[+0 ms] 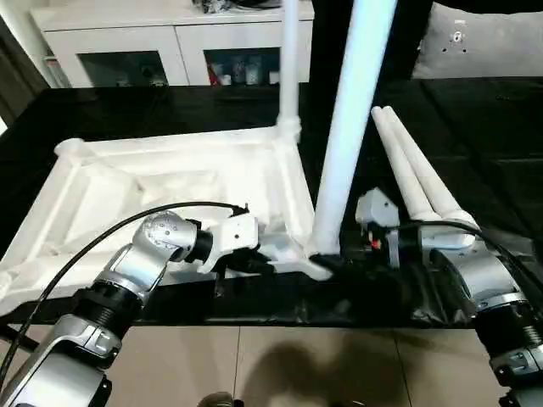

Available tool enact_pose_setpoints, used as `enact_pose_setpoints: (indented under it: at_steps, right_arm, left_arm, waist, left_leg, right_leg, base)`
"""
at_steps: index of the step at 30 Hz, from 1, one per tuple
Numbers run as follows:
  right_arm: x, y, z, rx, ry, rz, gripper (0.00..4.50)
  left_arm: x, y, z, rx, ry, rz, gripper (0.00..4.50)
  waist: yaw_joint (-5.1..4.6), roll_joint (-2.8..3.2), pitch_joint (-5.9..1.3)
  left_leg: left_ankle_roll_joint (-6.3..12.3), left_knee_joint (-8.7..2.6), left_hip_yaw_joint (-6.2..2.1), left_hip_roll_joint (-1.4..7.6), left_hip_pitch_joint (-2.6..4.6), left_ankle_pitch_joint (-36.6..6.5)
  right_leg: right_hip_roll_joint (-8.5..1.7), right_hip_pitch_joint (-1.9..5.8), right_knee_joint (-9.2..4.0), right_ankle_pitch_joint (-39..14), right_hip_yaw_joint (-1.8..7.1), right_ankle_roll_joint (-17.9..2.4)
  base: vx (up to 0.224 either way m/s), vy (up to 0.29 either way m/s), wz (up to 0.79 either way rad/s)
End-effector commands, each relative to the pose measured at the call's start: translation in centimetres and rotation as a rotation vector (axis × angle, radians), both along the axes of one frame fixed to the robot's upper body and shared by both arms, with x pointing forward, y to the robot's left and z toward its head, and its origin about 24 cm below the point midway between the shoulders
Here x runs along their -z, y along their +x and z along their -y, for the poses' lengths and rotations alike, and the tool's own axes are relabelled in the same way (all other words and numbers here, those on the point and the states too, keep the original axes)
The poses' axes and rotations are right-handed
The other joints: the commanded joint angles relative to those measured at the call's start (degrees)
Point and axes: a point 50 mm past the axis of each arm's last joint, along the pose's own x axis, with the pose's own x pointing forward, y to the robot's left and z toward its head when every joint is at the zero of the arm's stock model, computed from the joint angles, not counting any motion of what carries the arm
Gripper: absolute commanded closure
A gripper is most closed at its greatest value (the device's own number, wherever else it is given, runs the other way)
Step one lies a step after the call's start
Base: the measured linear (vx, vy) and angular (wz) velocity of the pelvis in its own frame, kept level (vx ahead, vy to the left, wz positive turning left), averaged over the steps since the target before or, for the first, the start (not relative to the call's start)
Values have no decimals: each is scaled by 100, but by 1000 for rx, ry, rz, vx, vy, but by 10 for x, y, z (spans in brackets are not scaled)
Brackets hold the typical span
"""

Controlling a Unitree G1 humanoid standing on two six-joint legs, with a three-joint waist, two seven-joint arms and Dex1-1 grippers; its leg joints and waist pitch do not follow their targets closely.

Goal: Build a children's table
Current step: Rotate leg to tighten

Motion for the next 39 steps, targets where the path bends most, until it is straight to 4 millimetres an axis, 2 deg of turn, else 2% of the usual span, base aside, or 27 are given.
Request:
enact_pose_setpoints:
  at_steps: [1, 4, 7, 8, 14, 15, 18, 19, 20, 21, 22, 23, 24, 25, 26, 27, 28, 29, 31, 32, 34, 36, 38, 39]
  right_arm:
    - [0, 0, -3, -44, -11, -7, 86]
    - [2, 0, -4, -45, -3, -15, 119]
    - [3, -1, -5, -58, 8, -21, 129]
    - [4, -2, -5, -61, 11, -27, 157]
    - [10, -9, -6, -69, 67, -81, 172]
    - [11, -10, -7, -67, 79, -90, 172]
    - [17, -14, -13, -29, 102, -126, 174]
    - [25, -14, -21, 48, 96, -152, 175]
    - [30, -10, -27, 128, 91, -151, 175]
    - [30, -10, -27, 128, 91, -151, 175]
    - [35, -6, -35, 206, 94, -144, 175]
    - [38, -3, -39, 260, 106, -137, 175]
    - [40, 2, -45, 333, 124, -140, 175]
    - [41, 3, -46, 347, 127, -141, 175]
    - [42, 4, -47, 366, 131, -144, 175]
    - [43, 7, -50, 410, 145, -149, 175]
    - [44, 11, -55, 477, 159, -150, 175]
    - [46, 15, -59, 543, 163, -149, 175]
    - [48, 20, -64, 632, 159, -134, 175]
    - [48, 23, -66, 694, 177, -122, 119]
    - [48, 24, -66, 709, 179, -116, 105]
    - [48, 23, -64, 702, 174, -91, 95]
    - [45, 22, -54, 692, 190, -46, 69]
    - [45, 22, -54, 691, 191, -43, 69]
  left_arm:
    - [3, -7, 5, 91, 42, -15, 450]
    - [3, -7, 4, 100, 48, -13, 450]
    - [4, -8, 2, 103, 50, -16, 450]
    - [5, -9, 1, 103, 50, -20, 450]
    - [7, -14, 3, 70, -16, -80, 450]
    - [7, -14, 4, 60, -31, -91, 450]
    - [7, -16, 9, 4, -65, -107, 450]
    - [7, -16, 15, -60, -99, -116, 450]
    - [7, -15, 20, -106, -123, -117, 450]
    - [7, -15, 20, -106, -123, -117, 450]
    - [6, -15, 26, -153, -143, -114, 450]
    - [6, -16, 31, -184, -157, -119, 450]
    - [5, -16, 38, -228, -174, -121, 450]
    - [5, -16, 39, -236, -178, -122, 450]
    - [5, -16, 41, -249, -182, -123, 450]
    - [4, -16, 48, -266, -205, -124, 450]
    - [3, -16, 59, -296, -238, -119, 450]
    - [1, -16, 69, -330, -264, -112, 450]
    - [-1, -15, 82, -382, -291, -100, 450]
    - [-2, -12, 91, -444, -296, -64, 450]
    - [-3, -11, 94, -459, -293, -49, 450]
    - [-2, -9, 93, -462, -256, -10, 450]
    - [1, -5, 82, -479, -208, 26, 450]
    - [1, -4, 81, -480, -205, 28, 450]
  waist:
    - [-3, -125, -469]
    - [12, -135, -456]
    - [9, -138, -455]
    - [11, -137, -460]
    - [10, -129, -485]
    - [17, -111, -485]
    - [-2, -125, -468]
    - [-13, -107, -455]
    - [-24, -108, -436]
    - [-24, -108, -436]
    - [-86, -109, -394]
    - [-145, -125, -367]
    - [-171, -108, -364]
    - [-257, -122, -357]
    - [-299, -138, -375]
    - [-299, -138, -375]
    - [-354, -128, -361]
    - [-393, -156, -358]
    - [-416, -161, -354]
    - [-439, -162, -350]
    - [-430, -168, -364]
    - [-417, -153, -393]
    - [-402, -119, -419]
    - [-402, -119, -419]
  left_leg:
    - [653, -367, 1, 216, -22, -447]
    - [516, -386, 2, 219, -8, -576]
    - [470, -392, 0, 214, -8, -643]
    - [470, -390, 2, 214, -1, -633]
    - [570, -363, 9, 214, -19, -428]
    - [585, -364, 8, 222, -15, -432]
    - [570, -382, 10, 236, -12, -480]
    - [524, -391, 8, 234, -17, -508]
    - [467, -407, 10, 216, -12, -662]
    - [467, -407, 10, 216, -12, -662]
    - [250, -446, 13, 192, 4, -1008]
    - [129, -475, -7, 170, 17, -1260]
    - [74, -490, -19, 177, 34, -1395]
    - [10, -500, -36, 167, 36, -1575]
    - [18, -488, -35, 141, 80, -1617]
    - [18, -488, -35, 141, 80, -1617]
    - [71, -478, -33, 136, 50, -1590]
    - [81, -464, -18, 121, 78, -1630]
    - [85, -460, -18, 108, 88, -1635]
    - [113, -446, -15, 88, 89, -1650]
    - [175, -441, -16, 81, 86, -1634]
    - [253, -467, -27, 105, 63, -1545]
    - [326, -487, -16, 134, 48, -1391]
    - [326, -487, -16, 134, 48, -1391]
  right_leg:
    - [-305, 380, -326, -963, 354, -1244]
    - [-306, 369, -354, -1259, 369, -1161]
    - [-299, 373, -358, -1347, 375, -1103]
    - [-294, 368, -356, -1332, 375, -1102]
    - [-287, 372, -304, -911, 378, -1237]
    - [-291, 369, -303, -894, 377, -1275]
    - [-286, 375, -307, -973, 386, -1269]
    - [-277, 374, -309, -1049, 387, -1245]
    - [-280, 365, -363, -1347, 374, -1174]
    - [-280, 365, -363, -1347, 374, -1174]
    - [-286, 360, -438, -2022, 367, -949]
    - [-290, 374, -503, -2515, 343, -767]
    - [-299, 373, -513, -2686, 336, -703]
    - [-293, 373, -555, -2889, 317, -597]
    - [-284, 351, -596, -2968, 313, -526]
    - [-284, 351, -596, -2968, 313, -526]
    - [-280, 342, -606, -2946, 312, -549]
    - [-266, 309, -650, -3063, 298, -514]
    - [-257, 298, -660, -3146, 287, -484]
    - [-251, 285, -704, -3334, 267, -353]
    - [-252, 281, -715, -3333, 264, -296]
    - [-249, 300, -689, -3084, 277, -331]
    - [-244, 313, -644, -2590, 308, -493]
    - [-244, 313, -644, -2590, 308, -493]
  base:
    - [0, 0, 0]
    - [0, 0, 0]
    - [0, 0, 0]
    - [0, 0, 0]
    - [0, 0, 0]
    - [0, 0, 0]
    - [0, 0, 0]
    - [0, 0, 0]
    - [0, 0, 0]
    - [0, 0, 0]
    - [0, 0, 0]
    - [0, 0, 0]
    - [0, 0, 0]
    - [0, 0, 0]
    - [0, 0, 0]
    - [0, 0, 0]
    - [0, 0, 0]
    - [0, 0, 0]
    - [0, 0, 0]
    - [0, 0, 0]
    - [0, 0, 0]
    - [0, 0, 0]
    - [0, 0, 0]
    - [0, 0, 0]
